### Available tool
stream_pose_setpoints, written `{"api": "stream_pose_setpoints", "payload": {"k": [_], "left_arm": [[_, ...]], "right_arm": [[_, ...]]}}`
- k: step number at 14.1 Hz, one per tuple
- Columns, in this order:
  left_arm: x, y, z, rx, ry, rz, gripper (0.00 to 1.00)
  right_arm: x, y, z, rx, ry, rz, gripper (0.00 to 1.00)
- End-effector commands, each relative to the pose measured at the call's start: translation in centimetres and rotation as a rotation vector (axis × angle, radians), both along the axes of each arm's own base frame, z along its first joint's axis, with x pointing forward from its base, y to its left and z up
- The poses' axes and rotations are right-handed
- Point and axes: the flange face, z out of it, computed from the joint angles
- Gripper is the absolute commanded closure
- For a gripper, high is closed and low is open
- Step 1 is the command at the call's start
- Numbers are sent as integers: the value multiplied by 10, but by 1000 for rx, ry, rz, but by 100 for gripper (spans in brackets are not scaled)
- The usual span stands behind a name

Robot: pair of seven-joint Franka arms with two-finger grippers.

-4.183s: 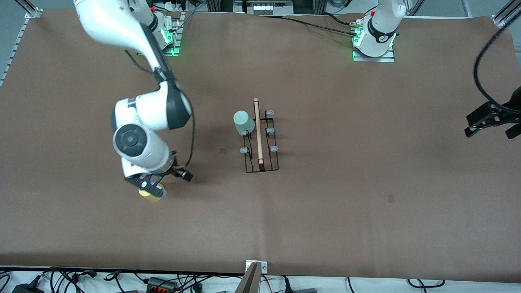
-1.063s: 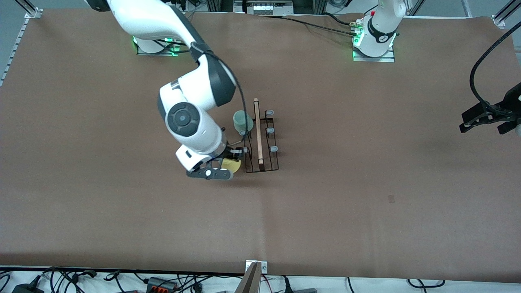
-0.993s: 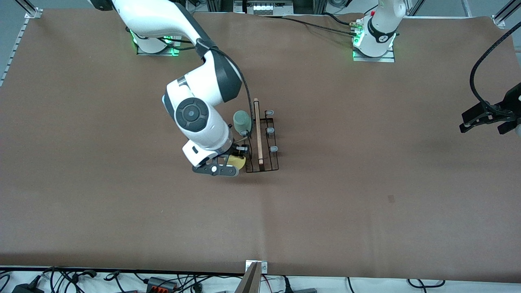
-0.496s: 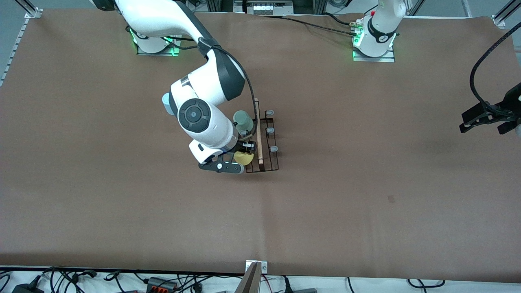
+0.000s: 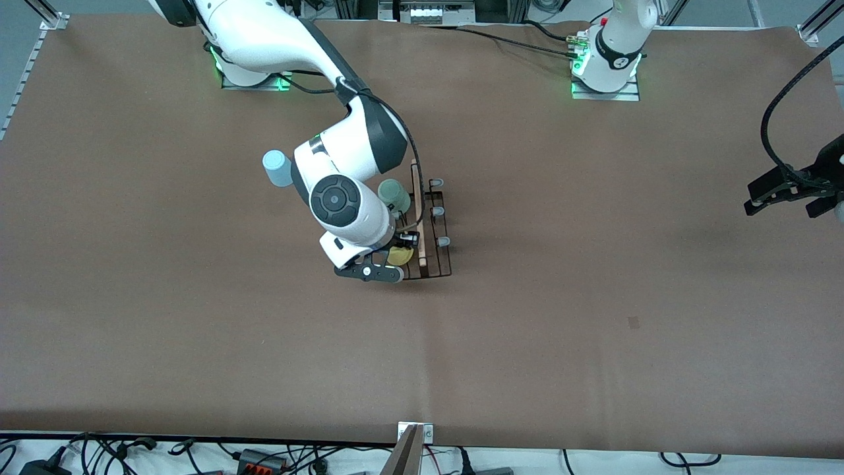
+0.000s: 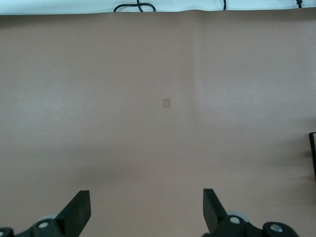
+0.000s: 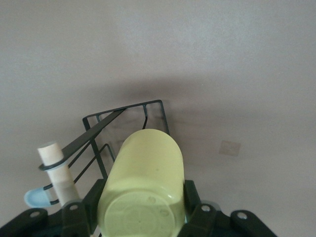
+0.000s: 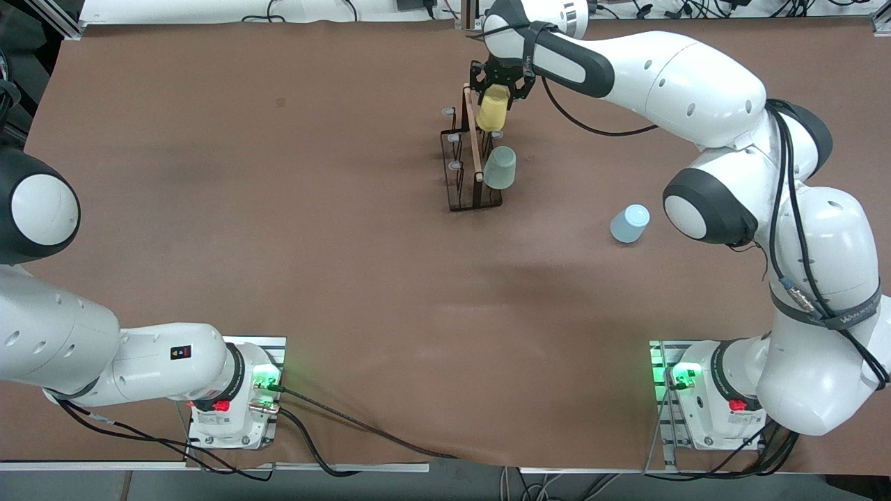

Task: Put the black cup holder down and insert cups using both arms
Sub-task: 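Lower the yellow cup onto a rack peg with the right gripper, then open the right gripper and withdraw it from the rack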

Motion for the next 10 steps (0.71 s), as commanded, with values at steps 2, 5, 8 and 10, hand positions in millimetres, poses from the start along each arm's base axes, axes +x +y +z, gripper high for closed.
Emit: {"api": "stream_pose_setpoints", "payload": {"k": [2, 5, 8, 10], "left_arm": [[-4, 1, 1, -11, 3, -6, 0], [-3, 3, -1, -11, 6, -5, 0], [-3, 4, -1, -11, 6, -3, 0], [-3, 4, -1, -11, 6, -3, 0]], "right_arm": [[0, 2, 4, 10, 0, -32, 0], [8, -14, 39, 23, -27, -48, 0], [28, -69, 92, -28, -69, -77, 0], [39, -113, 116, -81, -81, -18, 0]]}}
